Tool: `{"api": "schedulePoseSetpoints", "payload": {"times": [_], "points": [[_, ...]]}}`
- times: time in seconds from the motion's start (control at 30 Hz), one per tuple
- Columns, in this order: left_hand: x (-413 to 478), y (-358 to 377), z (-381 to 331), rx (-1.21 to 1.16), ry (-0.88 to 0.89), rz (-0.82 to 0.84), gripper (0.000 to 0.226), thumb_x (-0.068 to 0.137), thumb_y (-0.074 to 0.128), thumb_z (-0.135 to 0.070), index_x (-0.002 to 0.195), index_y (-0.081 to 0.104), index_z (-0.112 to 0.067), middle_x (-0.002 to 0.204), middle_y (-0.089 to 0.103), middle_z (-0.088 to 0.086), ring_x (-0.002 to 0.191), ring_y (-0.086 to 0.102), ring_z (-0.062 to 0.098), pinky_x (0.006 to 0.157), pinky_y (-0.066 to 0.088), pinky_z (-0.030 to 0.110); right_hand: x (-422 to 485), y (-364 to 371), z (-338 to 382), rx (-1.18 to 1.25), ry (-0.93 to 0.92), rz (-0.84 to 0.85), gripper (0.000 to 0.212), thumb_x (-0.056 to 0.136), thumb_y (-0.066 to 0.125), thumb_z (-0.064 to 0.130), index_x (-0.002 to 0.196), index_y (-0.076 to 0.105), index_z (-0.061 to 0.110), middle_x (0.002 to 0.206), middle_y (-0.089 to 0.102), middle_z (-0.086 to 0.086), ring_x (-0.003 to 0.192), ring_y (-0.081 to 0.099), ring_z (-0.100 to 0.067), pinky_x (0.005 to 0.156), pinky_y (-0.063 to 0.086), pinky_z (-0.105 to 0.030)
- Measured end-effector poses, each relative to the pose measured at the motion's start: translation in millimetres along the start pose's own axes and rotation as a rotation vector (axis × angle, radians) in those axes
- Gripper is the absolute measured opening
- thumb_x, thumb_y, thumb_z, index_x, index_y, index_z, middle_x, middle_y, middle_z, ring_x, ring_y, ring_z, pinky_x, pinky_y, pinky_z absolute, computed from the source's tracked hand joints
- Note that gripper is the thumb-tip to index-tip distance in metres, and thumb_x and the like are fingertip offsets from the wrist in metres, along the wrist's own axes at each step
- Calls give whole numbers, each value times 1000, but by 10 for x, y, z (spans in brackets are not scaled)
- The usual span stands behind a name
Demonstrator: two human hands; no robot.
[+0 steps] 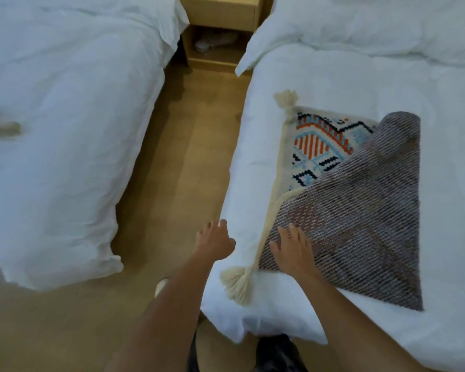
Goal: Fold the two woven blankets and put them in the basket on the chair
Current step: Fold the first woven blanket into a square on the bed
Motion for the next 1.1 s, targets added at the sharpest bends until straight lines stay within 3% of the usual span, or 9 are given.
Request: {"api": "schedulePoseSetpoints", "payload": {"times": [0.17,0.3,0.37,0.47,0.53,0.63,1.1], "points": [[138,-434,447,43,154,-21,51,92,42,-33,136,34,-11,138,38,10,128,35,27,100,31,41,88,1,816,27,125,-49,57,97,34,46,146,27,18,155,20,-15,143,14,-33,113,16,-48],[199,-917,707,133,283,-93,59,94,40,-43,143,27,-14,143,33,9,131,31,26,103,27,42,132,-275,1431,54,188,-204,56,95,37,48,138,44,12,147,36,-20,136,31,-40,106,28,-55],[265,-1108,800,171,325,-114,62,94,38,-48,144,25,-15,144,31,8,132,29,26,104,25,44,146,-384,1628,59,227,-226,57,94,39,48,139,43,13,148,35,-19,137,30,-39,107,26,-55],[388,-1344,801,228,382,-133,63,93,35,-52,144,24,-16,149,23,9,137,22,27,107,22,48,218,-556,1747,122,278,-271,65,90,27,54,134,50,11,142,43,-22,131,39,-42,102,33,-59],[473,-1438,753,268,414,-127,67,93,33,-54,147,18,-17,153,16,9,142,14,27,110,18,51,266,-634,1776,131,304,-277,64,93,25,54,139,44,13,147,36,-21,135,33,-40,105,30,-59],[566,-1529,614,334,463,-96,70,94,30,-55,150,12,-17,157,9,8,145,6,28,114,13,54,345,-626,1711,169,362,-227,62,97,24,53,150,18,21,158,10,-11,145,7,-31,114,10,-50],[1240,-2143,-757,559,666,-21,71,98,26,-52,153,-3,-17,160,-10,7,147,-10,28,117,5,50,992,-1148,864,412,638,-299,63,97,21,53,150,13,21,158,5,-12,145,1,-31,116,5,-50]]}}
Point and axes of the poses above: each hand's wrist, its own x-axis towards the middle knuckle, its own y-axis out of the palm, z = x × y, the point moved 10 cm from there along x, towards the middle knuckle
